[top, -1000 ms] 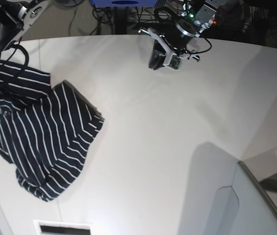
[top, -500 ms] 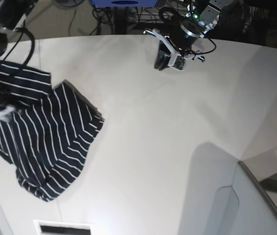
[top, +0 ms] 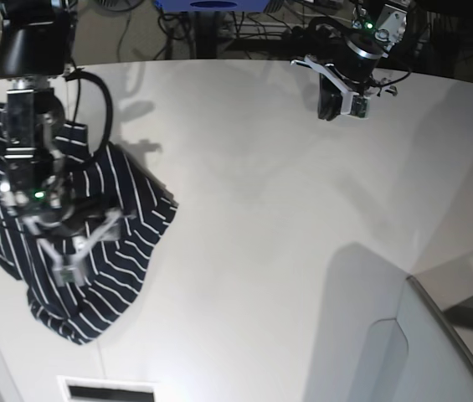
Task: Layout the t-shirt on the table in an organized manner, then fold the t-shirt properly
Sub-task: 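Grasp another part of the shirt with the right gripper and pull it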
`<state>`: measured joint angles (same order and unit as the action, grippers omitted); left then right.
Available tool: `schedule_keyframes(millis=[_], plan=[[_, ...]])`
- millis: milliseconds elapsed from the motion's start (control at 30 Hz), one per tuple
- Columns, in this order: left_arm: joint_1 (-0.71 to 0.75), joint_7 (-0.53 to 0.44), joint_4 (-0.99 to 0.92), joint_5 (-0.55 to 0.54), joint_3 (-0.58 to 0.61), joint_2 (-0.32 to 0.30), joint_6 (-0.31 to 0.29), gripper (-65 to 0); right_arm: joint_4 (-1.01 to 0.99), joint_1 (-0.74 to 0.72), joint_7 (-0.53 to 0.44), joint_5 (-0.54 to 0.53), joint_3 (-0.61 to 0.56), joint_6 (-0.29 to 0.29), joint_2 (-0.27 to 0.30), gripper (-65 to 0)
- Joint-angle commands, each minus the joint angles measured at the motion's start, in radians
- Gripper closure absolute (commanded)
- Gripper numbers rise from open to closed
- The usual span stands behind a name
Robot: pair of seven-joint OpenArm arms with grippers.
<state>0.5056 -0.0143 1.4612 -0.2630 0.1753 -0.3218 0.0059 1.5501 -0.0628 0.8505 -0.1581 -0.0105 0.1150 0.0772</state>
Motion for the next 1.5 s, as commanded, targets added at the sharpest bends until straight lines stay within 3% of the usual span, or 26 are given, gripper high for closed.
schedule_keyframes(millis=[0,167,333,533,600,700,767,933,1100,1267,1467], plan=[[0.005,-0.026,0.014,-0.002,-0.001,-0.001,-0.001,-5.9,0.0,-0.019,-0.015,-0.007,-0.033,0.002,0.003,-37.4],[0.005,-0.028,0.019,-0.002,0.005,0.0,-0.001,-5.9,-0.078,-0.041,-0.018,-0.007,-0.159,-0.011,-0.003,-37.4],[0.003,-0.028,0.017,-0.002,0.007,0.002,-0.001,-5.9,-0.086,-0.052,-0.021,-0.007,-0.231,-0.171,-0.003,-38.0],[0.003,-0.028,0.016,-0.002,0.008,0.002,-0.001,-5.9,-0.193,-0.082,-0.053,-0.01,-0.256,-0.183,-0.006,-36.5],[0.003,-0.028,0.016,-0.002,0.005,0.002,-0.001,-5.8,-0.227,-0.088,-0.07,-0.01,-0.25,-0.183,-0.017,-26.1],[0.003,-0.028,0.014,-0.002,0.002,0.002,-0.001,-5.8,-0.253,-0.088,-0.073,-0.008,-0.248,-0.185,-0.015,0.0],[0.003,-0.028,0.014,-0.002,0.002,0.002,-0.001,-5.8,-0.245,-0.087,-0.07,-0.008,-0.248,-0.186,-0.015,-2.1],[0.0,-0.026,0.014,-0.002,0.002,0.002,-0.001,-5.9,-0.116,-0.042,-0.069,-0.008,-0.248,-0.192,-0.014,0.0],[-0.018,-0.026,0.013,-0.002,0.01,0.002,-0.001,-6.3,-0.015,-0.015,-0.069,-0.01,-0.247,-0.26,-0.009,0.0],[-0.078,-0.026,0.014,-0.002,0.016,0.023,-0.001,-6.3,0.034,-0.016,-0.033,-0.013,-0.154,-0.255,-0.014,0.0],[-0.184,-0.025,0.013,-0.002,0.137,0.031,-0.001,-6.3,0.143,-0.032,-0.023,-0.014,-0.093,-0.255,-0.011,0.0]])
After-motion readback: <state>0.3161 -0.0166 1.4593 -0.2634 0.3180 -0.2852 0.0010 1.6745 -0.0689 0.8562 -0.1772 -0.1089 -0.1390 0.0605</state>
